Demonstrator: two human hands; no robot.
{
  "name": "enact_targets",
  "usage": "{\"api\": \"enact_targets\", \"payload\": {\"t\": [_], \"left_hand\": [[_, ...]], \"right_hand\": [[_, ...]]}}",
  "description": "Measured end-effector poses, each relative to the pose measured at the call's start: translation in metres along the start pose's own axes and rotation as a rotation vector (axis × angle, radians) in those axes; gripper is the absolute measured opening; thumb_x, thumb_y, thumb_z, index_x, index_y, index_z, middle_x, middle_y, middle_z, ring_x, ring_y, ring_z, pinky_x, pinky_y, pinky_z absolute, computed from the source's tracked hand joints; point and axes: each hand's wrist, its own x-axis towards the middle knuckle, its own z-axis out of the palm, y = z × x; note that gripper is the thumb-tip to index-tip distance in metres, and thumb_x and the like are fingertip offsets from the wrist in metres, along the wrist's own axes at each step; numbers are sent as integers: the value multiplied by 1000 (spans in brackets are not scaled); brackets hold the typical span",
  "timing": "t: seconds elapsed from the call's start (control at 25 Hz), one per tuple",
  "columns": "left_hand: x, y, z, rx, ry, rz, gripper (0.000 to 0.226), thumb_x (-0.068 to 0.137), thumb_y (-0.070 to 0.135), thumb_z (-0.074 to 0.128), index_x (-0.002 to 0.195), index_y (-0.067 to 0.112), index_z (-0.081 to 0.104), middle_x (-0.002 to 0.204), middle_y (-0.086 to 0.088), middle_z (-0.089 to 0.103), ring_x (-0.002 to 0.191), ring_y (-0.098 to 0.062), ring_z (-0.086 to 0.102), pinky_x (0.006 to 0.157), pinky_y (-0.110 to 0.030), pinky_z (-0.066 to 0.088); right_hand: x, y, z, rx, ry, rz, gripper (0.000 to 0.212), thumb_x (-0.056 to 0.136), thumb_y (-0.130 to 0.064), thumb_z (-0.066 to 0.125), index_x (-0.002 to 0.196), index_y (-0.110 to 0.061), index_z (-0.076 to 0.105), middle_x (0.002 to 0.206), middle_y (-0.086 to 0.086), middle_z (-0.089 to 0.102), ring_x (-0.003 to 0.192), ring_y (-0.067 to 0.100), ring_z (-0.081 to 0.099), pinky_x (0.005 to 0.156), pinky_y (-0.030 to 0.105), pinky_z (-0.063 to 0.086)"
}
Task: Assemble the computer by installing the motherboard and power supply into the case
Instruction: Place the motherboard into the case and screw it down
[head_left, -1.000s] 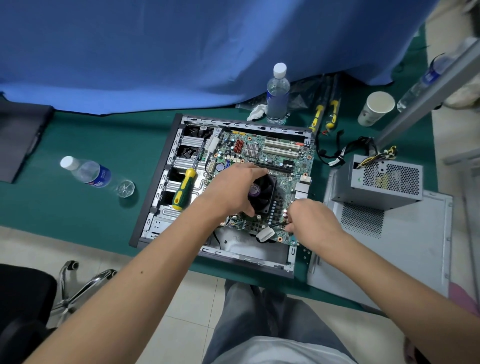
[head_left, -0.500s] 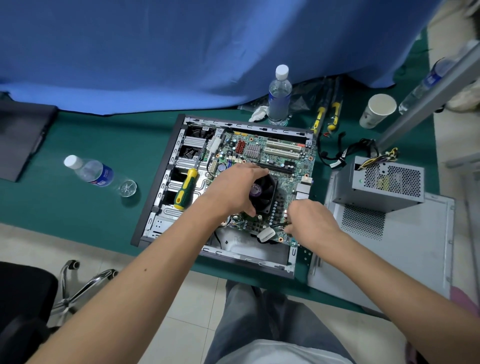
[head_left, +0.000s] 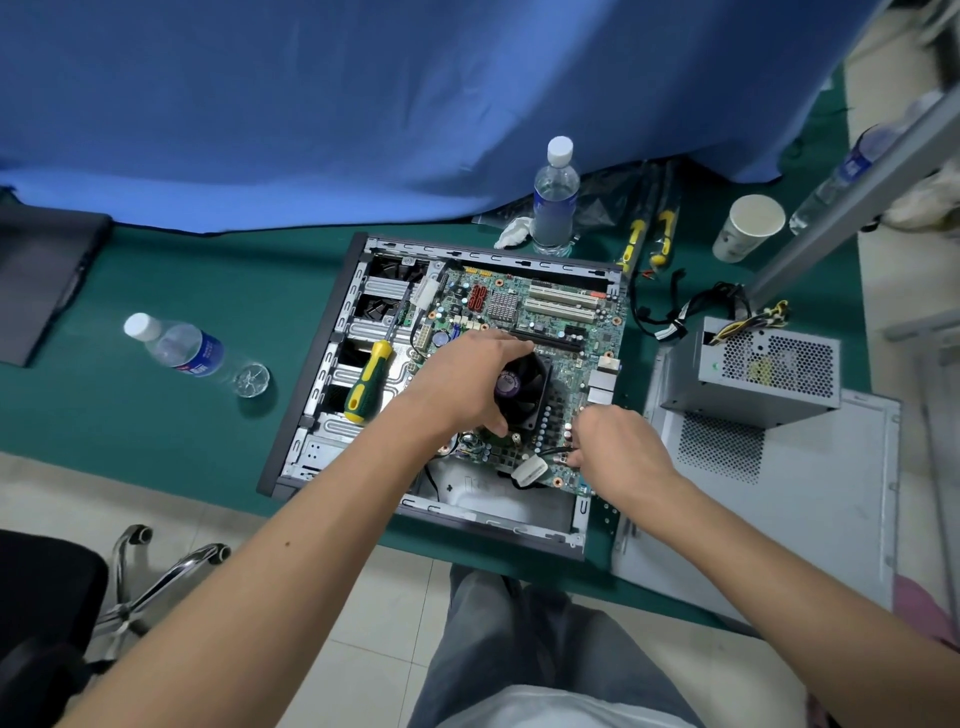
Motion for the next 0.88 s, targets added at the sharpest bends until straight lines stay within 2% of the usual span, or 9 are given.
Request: {"api": "enact_targets", "payload": {"t": [0.12, 0.2, 0.32, 0.4, 0.48, 0.6, 0.68, 0.8, 0.88], "left_hand": [[2, -1, 2, -9, 0, -5, 110, 57, 24, 95, 151, 23, 37, 153, 1, 42, 138, -24, 40, 114, -41, 35], [1, -1, 4, -12, 0, -9, 110, 58, 23, 94, 151, 24, 37, 154, 2, 40, 140, -24, 39, 114, -41, 35], [-2, -1, 5, -18, 7, -5, 110, 61, 22, 93, 153, 26, 33, 157, 4, 35, 142, -21, 35, 113, -39, 34], [-4, 0, 4, -33, 8, -8, 109, 63, 20, 92, 154, 25, 31, 159, 4, 32, 144, -20, 33, 114, -38, 33], [-11, 5, 5, -34, 32, -18, 105, 67, 19, 90, 154, 21, 31, 159, 1, 31, 144, -22, 32, 115, -40, 34], [-37, 14, 28, 14, 306, -32, 63, 78, 23, 82, 131, 14, 50, 130, -8, 50, 117, -26, 49, 90, -37, 49], [-60, 21, 54, 0, 419, -76, 27, 89, 31, 69, 104, 14, 55, 98, -1, 55, 88, -18, 54, 68, -27, 43], [-75, 29, 87, -203, 145, -234, 28, 96, 45, 55, 97, 17, 60, 87, 5, 63, 78, -17, 62, 67, -33, 52], [-70, 32, 93, -317, 82, -265, 26, 98, 43, 54, 97, 18, 62, 86, 4, 65, 78, -19, 62, 67, -34, 49]], "right_hand": [[0, -2, 6, -31, 9, -5, 43, 85, 2, 68, 59, -12, 37, 59, 1, 46, 66, 24, 59, 57, 32, 45], [-1, -1, 7, 6, 0, -12, 38, 87, -2, 69, 61, -11, 42, 61, 1, 49, 70, 24, 63, 59, 33, 48], [-7, 4, 3, 146, -8, -51, 19, 90, -24, 71, 88, -6, 65, 86, 2, 60, 83, 23, 65, 75, 40, 56], [-12, 2, 4, 159, 25, -150, 26, 88, -30, 72, 105, -14, 63, 102, 0, 55, 91, 22, 61, 78, 42, 55], [-15, -1, 7, 100, 40, -245, 21, 90, -21, 70, 108, -18, 61, 103, -1, 50, 93, 21, 60, 75, 38, 54], [-16, 2, 12, 132, 45, -265, 8, 94, -14, 63, 101, -18, 63, 100, -3, 49, 92, 17, 59, 76, 35, 52], [-14, 7, 10, 315, 30, -211, 4, 95, -19, 63, 97, -20, 65, 100, -6, 52, 91, 15, 58, 81, 32, 50], [-13, 12, 10, 489, 34, -181, 3, 93, -19, 66, 93, -21, 67, 97, -10, 54, 88, 10, 55, 81, 26, 45], [-11, 14, 12, 563, 42, -150, 4, 92, -18, 67, 92, -22, 68, 94, -10, 57, 86, 9, 55, 78, 24, 44]]}}
